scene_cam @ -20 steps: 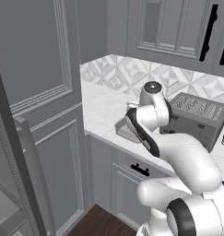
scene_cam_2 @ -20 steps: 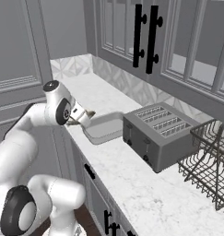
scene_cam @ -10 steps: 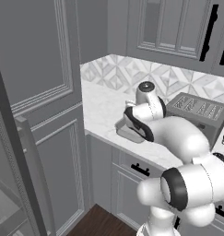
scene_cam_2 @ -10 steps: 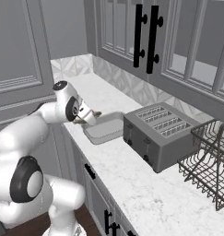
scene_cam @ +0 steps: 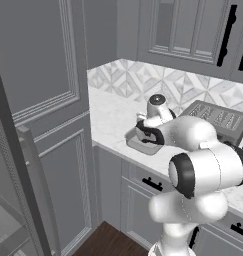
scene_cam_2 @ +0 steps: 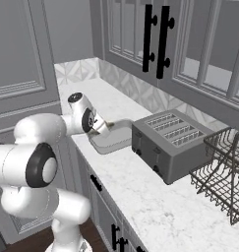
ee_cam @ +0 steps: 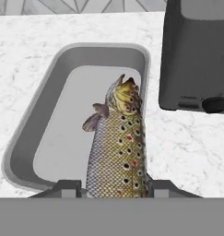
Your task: Place one lemon and one fish in each tupperware on the nearby counter, to pack two identical lunches.
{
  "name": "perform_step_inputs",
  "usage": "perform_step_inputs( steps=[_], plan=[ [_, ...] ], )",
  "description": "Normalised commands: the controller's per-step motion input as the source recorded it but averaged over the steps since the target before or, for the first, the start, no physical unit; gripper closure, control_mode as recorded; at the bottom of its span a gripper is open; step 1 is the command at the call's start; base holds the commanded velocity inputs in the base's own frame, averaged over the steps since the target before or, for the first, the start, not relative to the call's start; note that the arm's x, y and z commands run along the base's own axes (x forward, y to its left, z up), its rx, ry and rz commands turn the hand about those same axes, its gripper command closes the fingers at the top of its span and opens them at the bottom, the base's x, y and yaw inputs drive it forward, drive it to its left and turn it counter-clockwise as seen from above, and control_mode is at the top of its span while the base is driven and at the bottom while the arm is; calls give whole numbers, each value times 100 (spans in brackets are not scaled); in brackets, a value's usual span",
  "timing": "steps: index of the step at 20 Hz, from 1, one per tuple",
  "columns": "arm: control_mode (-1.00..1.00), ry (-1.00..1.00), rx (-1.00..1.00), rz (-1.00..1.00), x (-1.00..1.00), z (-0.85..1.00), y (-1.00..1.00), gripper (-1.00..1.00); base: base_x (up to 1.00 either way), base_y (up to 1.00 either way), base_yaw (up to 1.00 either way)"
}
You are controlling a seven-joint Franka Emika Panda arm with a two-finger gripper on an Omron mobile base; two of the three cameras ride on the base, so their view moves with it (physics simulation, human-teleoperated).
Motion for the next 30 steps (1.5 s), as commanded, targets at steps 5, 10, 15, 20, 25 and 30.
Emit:
perform_step_inputs(
  steps=[5, 10, 15, 20, 25, 30],
  plan=[
    [-100, 0, 0, -4, 45, -29, -5, 100, 0, 0, 0],
    [-100, 1, 0, -5, 44, -26, -1, 100, 0, 0, 0],
    [-100, 6, 0, -7, 45, -29, 0, 100, 0, 0, 0],
    [-100, 5, 0, -6, 44, -31, -4, 100, 0, 0, 0],
    [-100, 1, 0, -5, 46, -29, -13, 100, 0, 0, 0],
    [-100, 0, 0, -3, 41, -27, -17, 100, 0, 0, 0]
  ],
)
